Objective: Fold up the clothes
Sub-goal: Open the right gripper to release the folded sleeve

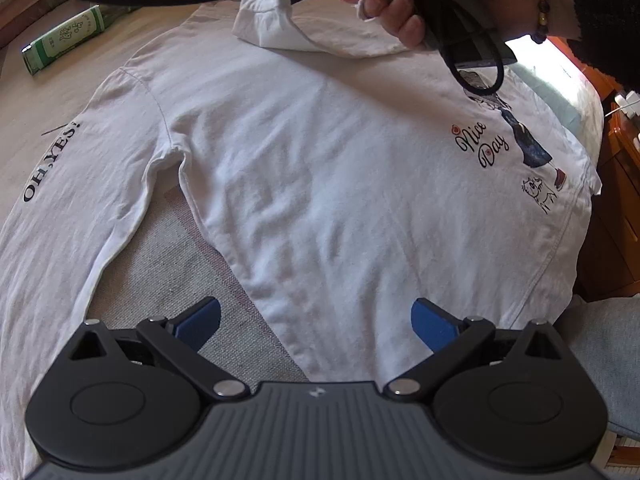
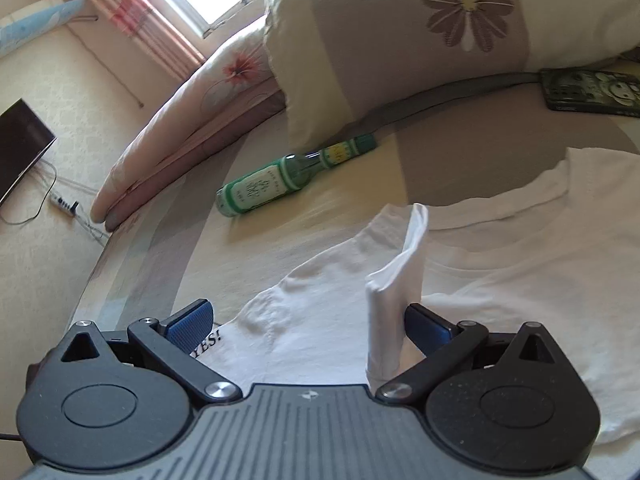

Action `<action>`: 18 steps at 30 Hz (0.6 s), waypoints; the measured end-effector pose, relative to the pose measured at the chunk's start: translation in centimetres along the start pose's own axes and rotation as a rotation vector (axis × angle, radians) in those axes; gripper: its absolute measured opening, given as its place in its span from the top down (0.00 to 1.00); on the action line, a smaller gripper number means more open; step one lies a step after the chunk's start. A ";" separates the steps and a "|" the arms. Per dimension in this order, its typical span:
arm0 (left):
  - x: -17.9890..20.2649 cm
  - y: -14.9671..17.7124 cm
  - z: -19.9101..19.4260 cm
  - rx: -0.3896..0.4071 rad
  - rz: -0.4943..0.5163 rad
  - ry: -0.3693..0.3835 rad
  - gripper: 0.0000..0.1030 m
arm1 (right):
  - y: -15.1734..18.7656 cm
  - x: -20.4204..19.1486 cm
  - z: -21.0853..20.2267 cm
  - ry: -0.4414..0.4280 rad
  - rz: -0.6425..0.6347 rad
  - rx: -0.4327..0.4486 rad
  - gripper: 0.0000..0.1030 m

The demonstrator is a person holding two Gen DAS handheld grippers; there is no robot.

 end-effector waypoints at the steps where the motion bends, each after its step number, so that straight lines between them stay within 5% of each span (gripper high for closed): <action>1: 0.0 0.0 0.0 0.001 0.000 0.002 0.02 | 0.2 -0.9 0.4 -0.022 -0.024 -0.018 0.00; 6: -0.2 0.2 -0.1 0.001 -0.010 -0.004 0.02 | 1.1 -3.5 1.5 -0.074 -0.087 -0.065 0.00; 10: -0.6 0.8 0.0 -0.008 -0.022 -0.010 0.02 | 1.0 -2.4 1.0 -0.029 -0.057 -0.050 0.00; 14: -0.8 1.4 0.1 -0.014 -0.031 -0.011 0.02 | 1.0 0.1 0.5 0.096 -0.046 -0.036 0.00; 18: -0.8 1.6 0.3 -0.015 -0.037 -0.012 0.02 | 1.0 2.4 0.5 0.337 -0.100 0.048 0.00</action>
Point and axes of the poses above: each gripper's, at about its wrist camera, not at the fingertips, and z roughly the way its jaws point, x to its right, y to its underside, the point moved 4 cm from there along z, roughly the way its jaws point, and after that the axes turned 1 degree about z, right-handed, at the moved point
